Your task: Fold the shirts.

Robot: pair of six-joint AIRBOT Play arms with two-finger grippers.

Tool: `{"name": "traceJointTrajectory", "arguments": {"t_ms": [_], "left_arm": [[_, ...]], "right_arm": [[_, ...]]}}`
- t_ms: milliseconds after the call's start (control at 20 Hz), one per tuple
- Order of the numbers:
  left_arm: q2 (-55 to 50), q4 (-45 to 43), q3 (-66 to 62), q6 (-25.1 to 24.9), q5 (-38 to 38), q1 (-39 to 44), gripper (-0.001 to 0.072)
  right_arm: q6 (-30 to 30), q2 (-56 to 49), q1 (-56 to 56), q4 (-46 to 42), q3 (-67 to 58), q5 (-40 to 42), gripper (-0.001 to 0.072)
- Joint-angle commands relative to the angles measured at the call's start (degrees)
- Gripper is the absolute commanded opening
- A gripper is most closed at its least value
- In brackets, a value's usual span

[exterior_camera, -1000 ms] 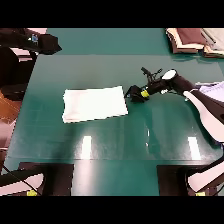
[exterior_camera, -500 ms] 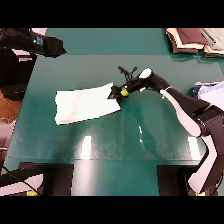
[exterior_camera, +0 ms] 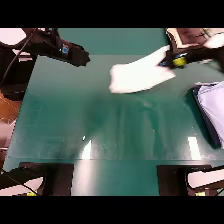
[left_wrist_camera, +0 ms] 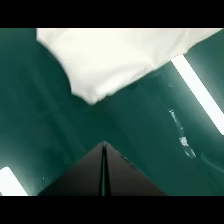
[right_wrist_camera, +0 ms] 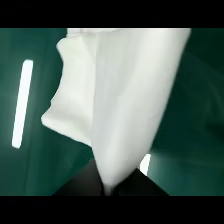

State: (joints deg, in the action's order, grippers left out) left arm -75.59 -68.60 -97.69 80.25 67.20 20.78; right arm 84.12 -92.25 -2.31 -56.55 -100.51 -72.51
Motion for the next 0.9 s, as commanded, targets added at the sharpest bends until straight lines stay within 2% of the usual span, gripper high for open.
{"name": "traceJointTrajectory", "arguments": {"t_ms": [0,300,500,750,850], "left_arm": [[0.0,0.5,0.0,-0.1,-1.5,1.9,0.0033],[0.0,0.5,0.0,0.8,-2.3,1.9,0.0032],[0.0,0.5,0.0,0.8,-2.3,1.9,0.0033],[0.0,0.5,0.0,0.8,-2.3,1.9,0.0033],[0.0,0.5,0.0,0.7,-2.2,1.9,0.0033]], "right_arm": [[1.8,6.6,14.9,-5.5,-0.2,-2.5,0.0016],[1.5,8.5,31.9,-4.4,-0.2,-2.9,0.0015],[0.1,8.6,33.7,-4.4,-3.0,-3.3,0.0015],[0.6,8.7,34.5,-3.5,-17.0,-10.2,0.0015],[1.6,10.7,35.8,-3.6,-17.0,-11.9,0.0015]]}}
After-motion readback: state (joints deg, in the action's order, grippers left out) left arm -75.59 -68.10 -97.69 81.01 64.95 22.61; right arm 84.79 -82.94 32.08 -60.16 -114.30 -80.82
